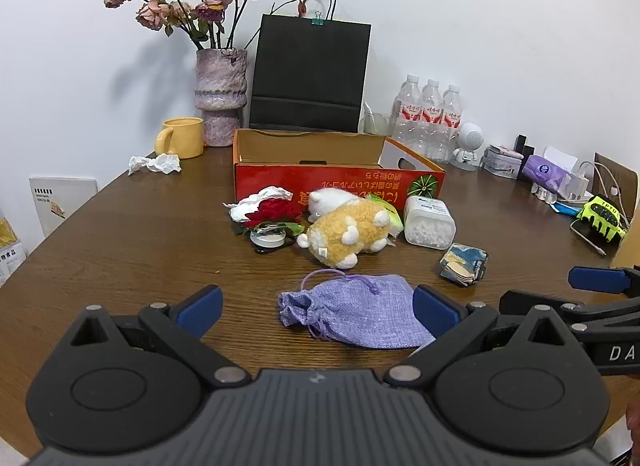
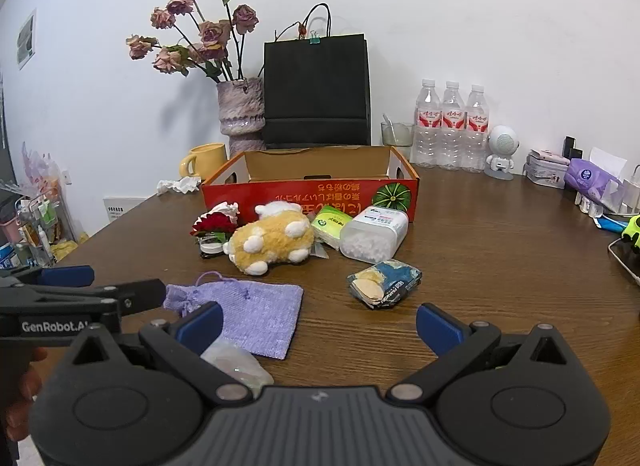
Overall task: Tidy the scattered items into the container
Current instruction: 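Move both tools toward the purple pouch and clear plastic bag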
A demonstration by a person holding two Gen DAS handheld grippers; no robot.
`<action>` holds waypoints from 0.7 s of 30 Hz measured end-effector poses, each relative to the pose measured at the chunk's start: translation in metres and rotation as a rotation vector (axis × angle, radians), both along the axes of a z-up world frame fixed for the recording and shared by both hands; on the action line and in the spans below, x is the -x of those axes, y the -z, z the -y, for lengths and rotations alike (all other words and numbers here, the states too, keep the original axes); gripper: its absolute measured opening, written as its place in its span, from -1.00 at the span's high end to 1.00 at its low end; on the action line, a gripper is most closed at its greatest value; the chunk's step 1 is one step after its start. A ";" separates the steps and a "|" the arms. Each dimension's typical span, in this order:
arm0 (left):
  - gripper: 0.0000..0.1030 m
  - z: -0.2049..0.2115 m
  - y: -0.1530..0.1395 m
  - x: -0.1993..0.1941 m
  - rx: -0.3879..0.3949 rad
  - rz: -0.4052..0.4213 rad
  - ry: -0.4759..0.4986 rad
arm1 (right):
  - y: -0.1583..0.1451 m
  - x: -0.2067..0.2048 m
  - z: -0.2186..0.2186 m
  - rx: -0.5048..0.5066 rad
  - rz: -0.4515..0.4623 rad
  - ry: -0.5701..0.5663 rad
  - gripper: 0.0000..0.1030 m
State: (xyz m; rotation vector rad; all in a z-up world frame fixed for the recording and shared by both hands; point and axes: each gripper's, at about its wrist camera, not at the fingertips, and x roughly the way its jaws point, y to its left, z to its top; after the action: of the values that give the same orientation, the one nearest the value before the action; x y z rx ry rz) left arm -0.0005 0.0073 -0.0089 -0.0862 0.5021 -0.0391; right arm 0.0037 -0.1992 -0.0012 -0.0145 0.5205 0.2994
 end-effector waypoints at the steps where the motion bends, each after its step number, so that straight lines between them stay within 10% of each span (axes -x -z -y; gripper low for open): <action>1: -1.00 0.000 0.000 0.001 0.005 0.000 0.003 | 0.000 0.001 0.000 0.000 -0.001 -0.001 -1.00; 21: -1.00 -0.001 -0.002 0.006 0.015 0.013 0.009 | -0.002 0.005 -0.004 0.002 -0.008 -0.014 -1.00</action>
State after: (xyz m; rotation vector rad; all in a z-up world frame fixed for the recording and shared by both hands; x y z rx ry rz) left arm -0.0070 0.0083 -0.0068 -0.0979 0.4895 -0.0518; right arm -0.0014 -0.1949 0.0013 -0.0193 0.5288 0.3124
